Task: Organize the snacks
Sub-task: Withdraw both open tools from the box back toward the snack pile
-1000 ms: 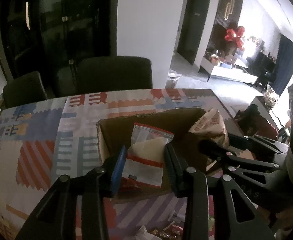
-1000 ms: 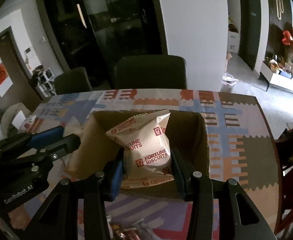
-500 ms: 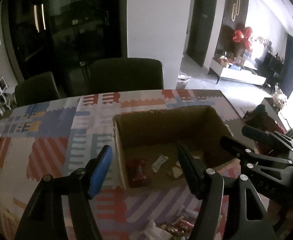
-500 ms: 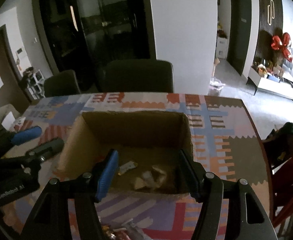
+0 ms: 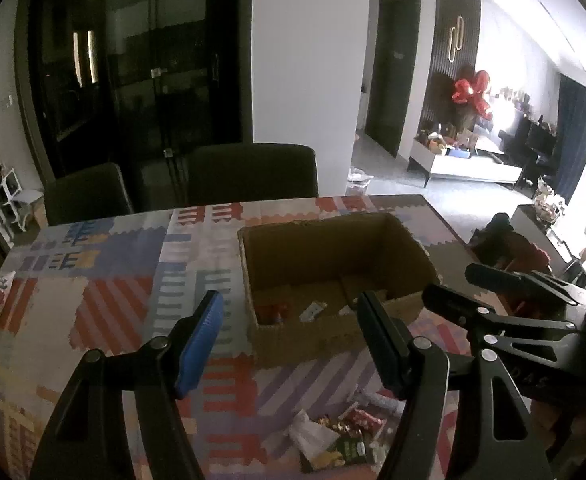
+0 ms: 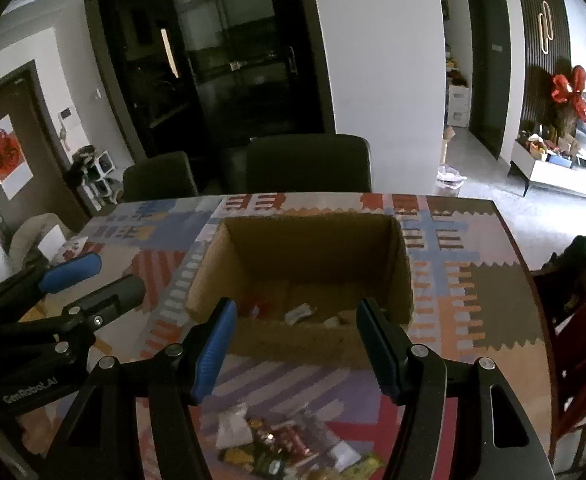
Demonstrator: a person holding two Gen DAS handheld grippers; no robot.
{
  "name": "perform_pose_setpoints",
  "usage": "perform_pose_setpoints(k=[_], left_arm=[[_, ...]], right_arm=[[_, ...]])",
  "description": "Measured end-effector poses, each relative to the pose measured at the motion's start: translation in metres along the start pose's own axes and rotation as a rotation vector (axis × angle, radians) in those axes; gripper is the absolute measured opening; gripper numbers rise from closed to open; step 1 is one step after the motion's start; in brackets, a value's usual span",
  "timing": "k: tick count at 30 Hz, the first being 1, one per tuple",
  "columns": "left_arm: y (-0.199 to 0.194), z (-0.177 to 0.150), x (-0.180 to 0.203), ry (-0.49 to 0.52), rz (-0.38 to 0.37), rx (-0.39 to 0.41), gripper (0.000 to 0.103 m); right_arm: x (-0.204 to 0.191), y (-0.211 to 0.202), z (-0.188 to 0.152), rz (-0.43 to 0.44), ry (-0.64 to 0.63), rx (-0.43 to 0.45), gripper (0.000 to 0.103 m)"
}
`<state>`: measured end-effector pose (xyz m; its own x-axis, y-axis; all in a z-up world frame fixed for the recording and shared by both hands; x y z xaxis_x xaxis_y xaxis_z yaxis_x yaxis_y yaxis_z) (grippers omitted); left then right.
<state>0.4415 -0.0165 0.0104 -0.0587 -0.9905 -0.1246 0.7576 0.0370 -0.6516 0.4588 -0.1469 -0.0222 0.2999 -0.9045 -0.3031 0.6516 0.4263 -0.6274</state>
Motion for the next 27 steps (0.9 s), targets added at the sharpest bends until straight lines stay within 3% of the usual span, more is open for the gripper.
perform_pose_setpoints(k=[11,17,27], left_arm=[[-0.013,-0.048,-0.005,-0.027,-0.017,-0.032,0.070],[-0.009,-0.079,-0.005,-0.038,-0.037,-0.067,0.070],[-0.006,-0.111,-0.002,-0.009,-0.035,-0.058,0.069]], right_arm=[[-0.009,-0.022,-0.035,-0.047,-0.004,0.049,0.063],[-0.008,-0.016,-0.062,-0.054,0.042,0.016,0.063],[-0.001,-0.014,-0.109,-0.099,0.083,0.000,0.063]])
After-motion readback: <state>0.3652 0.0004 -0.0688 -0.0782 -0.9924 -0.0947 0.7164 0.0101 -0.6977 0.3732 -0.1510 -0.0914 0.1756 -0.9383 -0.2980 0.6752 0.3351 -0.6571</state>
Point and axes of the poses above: each gripper's, at about its wrist camera, not at the fingertips, and y roughly the way its jaws point, x to its right, z to its top, the point moved 10 cm from there along y, roughly the way its jaws point, and after that the axes turned 14 degrees about z, right-handed, at the moved point
